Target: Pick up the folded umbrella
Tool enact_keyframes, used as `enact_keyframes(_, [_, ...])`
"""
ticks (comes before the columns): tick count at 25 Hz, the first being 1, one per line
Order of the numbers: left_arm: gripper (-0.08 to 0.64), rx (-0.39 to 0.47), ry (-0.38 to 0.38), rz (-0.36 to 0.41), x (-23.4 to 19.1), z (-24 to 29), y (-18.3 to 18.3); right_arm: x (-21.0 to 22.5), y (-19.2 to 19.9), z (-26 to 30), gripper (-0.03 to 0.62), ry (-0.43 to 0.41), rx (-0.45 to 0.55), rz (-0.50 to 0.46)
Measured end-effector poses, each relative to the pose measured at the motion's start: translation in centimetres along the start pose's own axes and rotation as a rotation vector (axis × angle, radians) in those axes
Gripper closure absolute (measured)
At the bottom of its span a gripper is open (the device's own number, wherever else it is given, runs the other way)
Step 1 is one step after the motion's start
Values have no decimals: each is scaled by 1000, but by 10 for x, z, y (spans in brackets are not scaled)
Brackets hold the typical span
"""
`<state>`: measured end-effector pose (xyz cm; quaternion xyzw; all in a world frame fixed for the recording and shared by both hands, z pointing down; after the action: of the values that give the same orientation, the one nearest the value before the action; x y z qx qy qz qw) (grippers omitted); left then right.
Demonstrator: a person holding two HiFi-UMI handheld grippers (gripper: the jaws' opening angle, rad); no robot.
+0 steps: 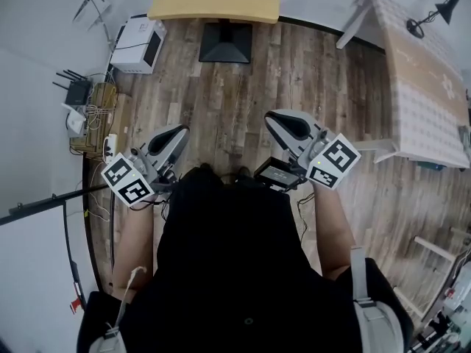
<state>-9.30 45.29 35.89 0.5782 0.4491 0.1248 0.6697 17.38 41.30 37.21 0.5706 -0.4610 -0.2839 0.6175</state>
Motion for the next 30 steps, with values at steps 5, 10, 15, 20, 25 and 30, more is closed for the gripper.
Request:
enact_keyframes(5, [551,-71,-2,8,7,0,12,6,8,-6,569,12,4,29])
enact_keyframes(10, [551,-79,15,-6,-1,8,14,14,12,-1,569,21,3,43])
enact_keyframes(15, [551,-80,55,-16,-26,28,9,29,9,8,569,51,-10,33])
enact_keyframes(20, [551,-60,82,-54,-65,51,-11,57,-2,29,569,88,-21,31])
enact_keyframes(25, [551,84,134,-146,-118,72,-54,90,-15,75,569,103,-49,12])
enact_keyframes(30, [551,113,189,-177,-171,96,-83,122,-38,112,569,144,-81,-11])
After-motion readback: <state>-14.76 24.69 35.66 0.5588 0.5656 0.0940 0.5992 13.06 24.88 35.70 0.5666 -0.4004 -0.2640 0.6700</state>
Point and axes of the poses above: the fingertips, and each gripper's own axes: z forward along the fingers, x to its right, y out of its underside, the point moved 6 cm from there along -z, backward along the fingers, and after that the axes turned 7 degrees about x, right-handed, at the moved point
